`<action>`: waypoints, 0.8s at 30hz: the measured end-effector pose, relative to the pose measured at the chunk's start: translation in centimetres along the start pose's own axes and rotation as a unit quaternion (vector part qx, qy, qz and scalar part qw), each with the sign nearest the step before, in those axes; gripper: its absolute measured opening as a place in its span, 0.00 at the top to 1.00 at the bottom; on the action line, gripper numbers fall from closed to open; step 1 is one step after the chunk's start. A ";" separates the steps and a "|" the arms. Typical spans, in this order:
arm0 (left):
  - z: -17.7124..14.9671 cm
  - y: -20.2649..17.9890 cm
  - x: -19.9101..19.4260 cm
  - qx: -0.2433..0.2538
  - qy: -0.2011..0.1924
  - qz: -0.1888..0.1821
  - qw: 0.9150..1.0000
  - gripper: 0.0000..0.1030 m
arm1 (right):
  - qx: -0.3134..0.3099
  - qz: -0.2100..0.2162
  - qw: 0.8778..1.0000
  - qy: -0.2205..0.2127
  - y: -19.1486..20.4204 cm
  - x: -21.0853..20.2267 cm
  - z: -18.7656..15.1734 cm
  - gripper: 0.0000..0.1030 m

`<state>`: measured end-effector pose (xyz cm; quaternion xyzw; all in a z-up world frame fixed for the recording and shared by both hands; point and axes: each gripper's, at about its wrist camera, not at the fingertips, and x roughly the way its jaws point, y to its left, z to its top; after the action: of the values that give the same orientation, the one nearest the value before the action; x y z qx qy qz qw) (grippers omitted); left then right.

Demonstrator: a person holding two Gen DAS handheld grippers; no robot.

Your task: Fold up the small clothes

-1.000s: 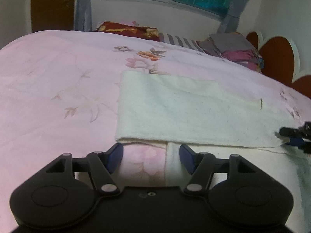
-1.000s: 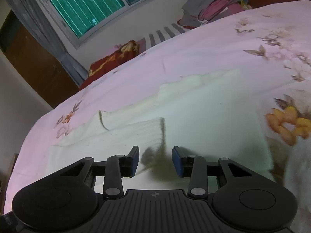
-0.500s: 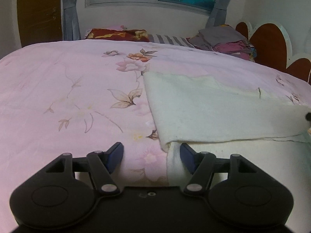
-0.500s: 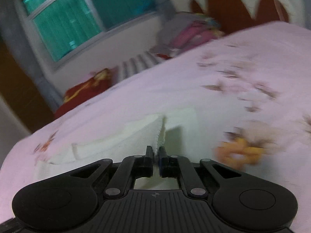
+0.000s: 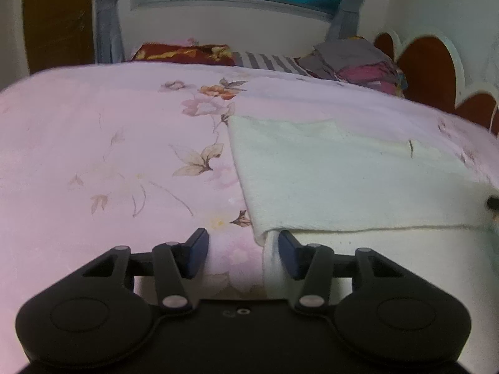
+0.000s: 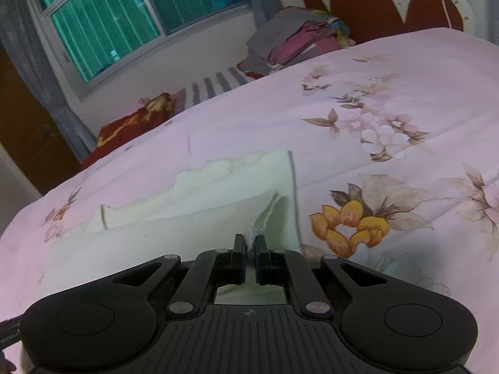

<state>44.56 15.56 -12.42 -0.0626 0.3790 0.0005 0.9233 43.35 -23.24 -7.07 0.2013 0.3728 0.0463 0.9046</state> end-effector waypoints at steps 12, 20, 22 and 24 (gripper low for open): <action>0.1 0.6 0.2 -0.027 0.004 -0.005 1.000 0.53 | 0.004 -0.015 1.000 0.000 -1.1 -0.1 -0.4 0.96; 0.3 0.7 0.3 -0.025 0.010 -0.007 1.000 0.52 | -0.001 -0.013 1.000 0.000 -1.1 0.5 -0.1 0.95; 0.4 0.7 0.3 -0.022 0.013 -0.008 1.000 0.51 | -0.003 -0.018 0.999 0.029 -1.5 1.6 -0.4 0.95; 0.5 1.1 -0.7 -0.035 0.005 -0.018 0.999 0.48 | -0.006 -0.024 0.999 0.026 -1.5 1.1 -0.1 0.94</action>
<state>44.36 16.72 -11.68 -0.1018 0.3824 -0.0033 0.9184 43.98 -24.34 -8.41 0.1860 0.4008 0.0319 0.8965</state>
